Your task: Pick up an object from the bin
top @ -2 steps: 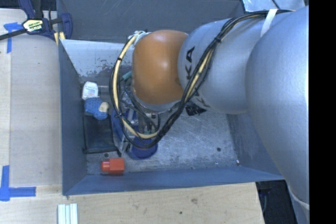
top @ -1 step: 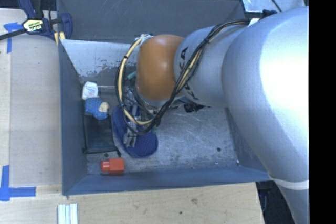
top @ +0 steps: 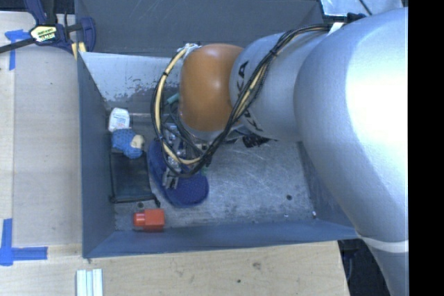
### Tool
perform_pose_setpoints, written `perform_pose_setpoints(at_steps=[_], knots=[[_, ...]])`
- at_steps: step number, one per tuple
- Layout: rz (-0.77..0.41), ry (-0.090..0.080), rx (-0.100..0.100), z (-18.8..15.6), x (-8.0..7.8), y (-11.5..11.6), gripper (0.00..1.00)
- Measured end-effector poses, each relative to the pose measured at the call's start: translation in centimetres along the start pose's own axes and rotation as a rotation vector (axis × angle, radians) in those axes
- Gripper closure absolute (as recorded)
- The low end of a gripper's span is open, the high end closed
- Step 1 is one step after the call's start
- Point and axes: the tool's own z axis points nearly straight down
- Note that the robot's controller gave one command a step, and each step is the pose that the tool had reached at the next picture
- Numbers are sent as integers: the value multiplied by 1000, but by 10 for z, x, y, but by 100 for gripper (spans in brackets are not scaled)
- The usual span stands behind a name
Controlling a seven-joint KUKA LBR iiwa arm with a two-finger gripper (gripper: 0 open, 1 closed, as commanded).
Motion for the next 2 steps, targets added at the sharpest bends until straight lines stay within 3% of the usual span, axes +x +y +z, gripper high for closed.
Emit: perform_pose_setpoints(at_steps=[1,2], knots=[[3,-9,4,-59,-13,-12,100],[-305,-13,7,-106,8,-7,100]])
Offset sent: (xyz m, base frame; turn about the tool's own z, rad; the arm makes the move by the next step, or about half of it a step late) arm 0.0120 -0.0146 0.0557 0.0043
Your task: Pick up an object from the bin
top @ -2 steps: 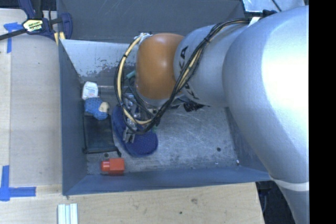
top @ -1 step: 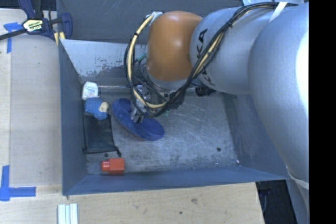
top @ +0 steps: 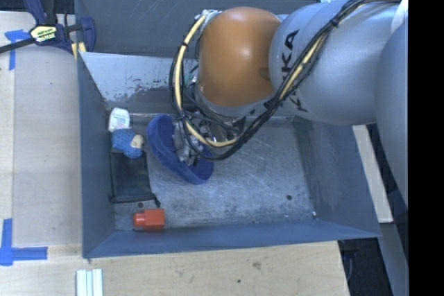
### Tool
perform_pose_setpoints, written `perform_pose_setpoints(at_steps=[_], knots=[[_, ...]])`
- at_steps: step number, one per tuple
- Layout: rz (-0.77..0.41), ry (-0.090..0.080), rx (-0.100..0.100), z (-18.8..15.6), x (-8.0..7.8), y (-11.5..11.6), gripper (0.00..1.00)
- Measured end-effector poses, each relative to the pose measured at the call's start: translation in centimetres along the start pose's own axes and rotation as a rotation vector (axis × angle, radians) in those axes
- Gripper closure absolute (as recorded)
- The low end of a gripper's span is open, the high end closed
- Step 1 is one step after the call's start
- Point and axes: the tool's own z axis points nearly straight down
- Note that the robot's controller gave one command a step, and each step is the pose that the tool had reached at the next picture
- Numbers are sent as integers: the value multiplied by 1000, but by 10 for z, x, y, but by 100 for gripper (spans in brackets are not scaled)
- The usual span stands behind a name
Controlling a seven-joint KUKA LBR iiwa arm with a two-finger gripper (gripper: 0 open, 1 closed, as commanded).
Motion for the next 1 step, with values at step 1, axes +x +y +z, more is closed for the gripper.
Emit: perform_pose_setpoints(at_steps=[1], knots=[[27,-2,0,-47,-3,-23,100]])
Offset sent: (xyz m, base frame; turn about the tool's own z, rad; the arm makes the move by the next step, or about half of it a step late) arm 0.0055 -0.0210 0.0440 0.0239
